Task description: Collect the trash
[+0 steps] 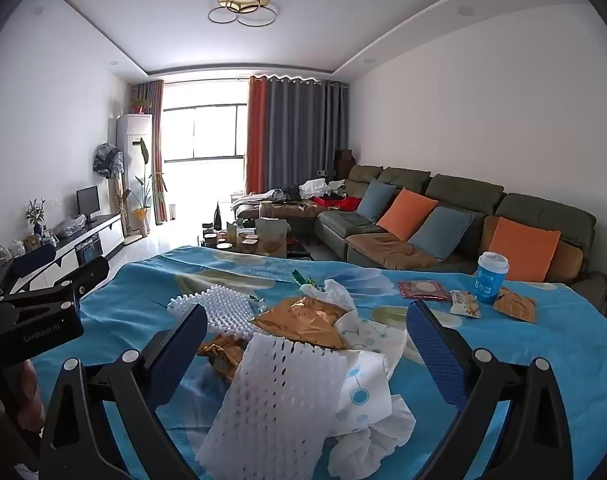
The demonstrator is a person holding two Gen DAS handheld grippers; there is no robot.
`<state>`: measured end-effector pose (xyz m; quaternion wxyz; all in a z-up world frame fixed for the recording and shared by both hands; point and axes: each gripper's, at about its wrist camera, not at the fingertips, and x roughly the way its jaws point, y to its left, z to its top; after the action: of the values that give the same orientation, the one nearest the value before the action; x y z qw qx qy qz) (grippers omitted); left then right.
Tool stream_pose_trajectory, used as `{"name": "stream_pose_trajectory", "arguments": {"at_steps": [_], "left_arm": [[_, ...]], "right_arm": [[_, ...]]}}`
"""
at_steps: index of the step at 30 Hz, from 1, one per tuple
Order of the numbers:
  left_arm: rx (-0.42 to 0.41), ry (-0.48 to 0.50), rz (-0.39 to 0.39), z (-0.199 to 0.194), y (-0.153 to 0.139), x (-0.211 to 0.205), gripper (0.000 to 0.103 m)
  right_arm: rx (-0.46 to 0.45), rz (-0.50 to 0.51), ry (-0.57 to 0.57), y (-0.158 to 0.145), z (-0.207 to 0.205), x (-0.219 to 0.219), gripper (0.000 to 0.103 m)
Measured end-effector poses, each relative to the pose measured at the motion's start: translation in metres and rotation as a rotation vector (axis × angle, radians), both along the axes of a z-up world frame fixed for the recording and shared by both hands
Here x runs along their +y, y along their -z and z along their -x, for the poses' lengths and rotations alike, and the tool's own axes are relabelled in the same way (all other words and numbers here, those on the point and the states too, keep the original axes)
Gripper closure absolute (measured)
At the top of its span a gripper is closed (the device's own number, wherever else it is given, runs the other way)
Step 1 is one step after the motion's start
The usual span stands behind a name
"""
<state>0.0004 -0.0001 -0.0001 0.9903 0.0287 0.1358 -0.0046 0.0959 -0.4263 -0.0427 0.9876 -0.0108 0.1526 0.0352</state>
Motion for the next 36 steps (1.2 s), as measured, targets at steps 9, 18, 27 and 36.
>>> {"name": "stream_pose_trajectory", "arguments": {"at_steps": [9, 18, 27, 36], "left_arm": [[-0.022, 0.010, 0.009, 0.004, -0.014, -0.004, 0.006], [-0.043, 0.014, 0.024, 0.013, -0.006, 0.002, 0.006], [-0.034, 0.011, 0.039, 0.013, -0.007, 0.003, 0.006], [-0.035, 0.011, 0.039, 0.013, -0.008, 0.004, 0.006]], "right_arm": [[-0.005, -0.007, 0.003, 0.000, -0.001, 0.002, 0.007], [-0.017, -0.013, 0.001, 0.000, 0.003, -0.001, 0.007], [-0.015, -0.021, 0.003, 0.003, 0.003, -0.002, 0.007], [-0.015, -0.023, 0.004, 0.004, 0.003, -0.003, 0.007]]}}
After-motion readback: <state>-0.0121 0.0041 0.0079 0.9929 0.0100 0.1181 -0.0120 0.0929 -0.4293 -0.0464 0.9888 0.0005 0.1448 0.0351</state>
